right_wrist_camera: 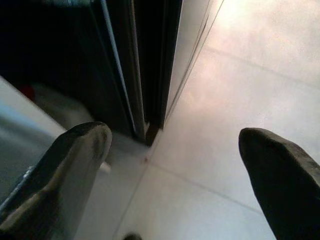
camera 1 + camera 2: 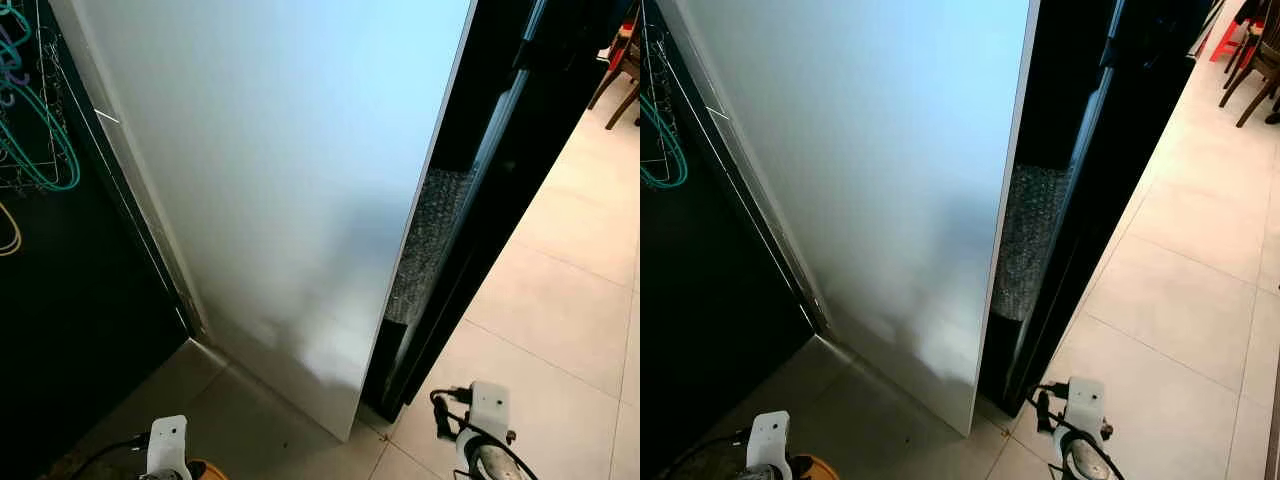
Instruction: Restocking fridge
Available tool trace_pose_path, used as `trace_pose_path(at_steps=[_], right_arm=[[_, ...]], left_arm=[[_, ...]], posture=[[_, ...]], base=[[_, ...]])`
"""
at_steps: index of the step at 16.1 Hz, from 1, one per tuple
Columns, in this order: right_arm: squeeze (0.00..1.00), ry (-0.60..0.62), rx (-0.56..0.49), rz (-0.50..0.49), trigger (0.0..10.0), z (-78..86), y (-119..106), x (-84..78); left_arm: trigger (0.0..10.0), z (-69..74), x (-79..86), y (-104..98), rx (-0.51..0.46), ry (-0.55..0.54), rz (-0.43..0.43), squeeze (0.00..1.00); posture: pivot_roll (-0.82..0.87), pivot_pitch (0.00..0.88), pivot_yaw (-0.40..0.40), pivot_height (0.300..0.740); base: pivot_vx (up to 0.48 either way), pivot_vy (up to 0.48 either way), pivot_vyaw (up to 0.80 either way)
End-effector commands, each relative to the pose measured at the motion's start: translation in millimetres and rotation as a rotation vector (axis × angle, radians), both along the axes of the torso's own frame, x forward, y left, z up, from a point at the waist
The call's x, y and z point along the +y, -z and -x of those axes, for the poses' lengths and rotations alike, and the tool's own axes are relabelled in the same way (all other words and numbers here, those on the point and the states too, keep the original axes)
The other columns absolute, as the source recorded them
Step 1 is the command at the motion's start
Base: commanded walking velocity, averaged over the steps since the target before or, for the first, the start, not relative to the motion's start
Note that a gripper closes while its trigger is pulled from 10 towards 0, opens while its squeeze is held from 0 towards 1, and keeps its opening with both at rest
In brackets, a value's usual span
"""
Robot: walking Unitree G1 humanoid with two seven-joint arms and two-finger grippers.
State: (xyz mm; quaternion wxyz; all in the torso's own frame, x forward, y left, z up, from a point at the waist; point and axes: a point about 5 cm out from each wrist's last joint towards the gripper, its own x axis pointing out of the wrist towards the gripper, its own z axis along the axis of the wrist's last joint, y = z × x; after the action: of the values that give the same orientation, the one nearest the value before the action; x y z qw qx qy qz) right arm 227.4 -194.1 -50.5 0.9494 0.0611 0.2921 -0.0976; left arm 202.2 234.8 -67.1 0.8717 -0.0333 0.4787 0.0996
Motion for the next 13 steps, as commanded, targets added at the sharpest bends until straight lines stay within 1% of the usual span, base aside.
trace_pose_path(at_steps=[1,2,3,4,5,6,8,11,13], right_arm=[[0.0,-0.015,-0.041,-0.01,10.0,-1.3,-2.7,0.5],[0.0,-0.074,-0.092,-0.004,10.0,-5.1,-7.3,3.0],[0.0,-0.081,-0.11,0.018,10.0,-6.1,-9.2,2.7],[0.0,-0.059,-0.226,0.046,10.0,-39.6,-38.1,-10.5],[0.0,-0.056,-0.354,0.062,10.0,-77.3,-78.1,-24.0],[0.0,-0.082,-0.428,0.061,10.0,-90.8,-96.9,-27.4],[0.0,-0.106,-0.481,0.075,10.0,-97.4,-107.0,-23.5],[0.0,-0.129,-0.499,0.068,10.0,-99.4,-109.4,-19.4],[0.0,-0.179,-0.498,0.021,10.0,-99.2,-108.3,-16.2]], left_arm=[[10.0,-0.7,2.5,-1.0,-0.001,0.011,-0.014,0.0],[10.0,-0.8,2.7,-1.2,-0.001,0.012,-0.014,0.0],[10.0,-1.0,2.8,-1.3,-0.001,0.012,-0.014,0.0],[10.0,-1.0,2.7,-1.3,-0.002,0.01,-0.013,0.0],[10.0,-0.9,2.6,-1.2,-0.002,0.011,-0.012,0.0],[10.0,-1.0,2.4,-1.2,-0.002,0.011,-0.012,0.0],[10.0,-0.9,2.1,-1.1,-0.001,0.012,-0.011,0.0],[10.0,-0.4,2.2,-0.8,0.0,0.013,-0.009,0.0],[10.0,0.3,1.8,-0.4,0.003,0.018,-0.01,0.0]], posture=[[-0.03,0.0,-0.032,0.74],[-0.03,0.0,-0.034,0.74],[-0.02,0.0,-0.036,0.74],[-0.03,0.0,-0.036,0.74],[-0.03,0.0,-0.036,0.74],[-0.03,0.0,-0.038,0.74],[-0.03,0.0,-0.041,0.74],[-0.03,0.0,-0.041,0.74],[-0.04,0.0,-0.037,0.74]], base=[[0.0,0.0,0.0],[0.0,0.0,0.0],[0.0,0.0,0.0],[0.0,0.0,0.0],[0.0,0.0,0.0],[0.0,0.0,0.0],[0.0,0.0,0.0],[0.0,0.0,0.0],[0.0,0.0,0.0]])
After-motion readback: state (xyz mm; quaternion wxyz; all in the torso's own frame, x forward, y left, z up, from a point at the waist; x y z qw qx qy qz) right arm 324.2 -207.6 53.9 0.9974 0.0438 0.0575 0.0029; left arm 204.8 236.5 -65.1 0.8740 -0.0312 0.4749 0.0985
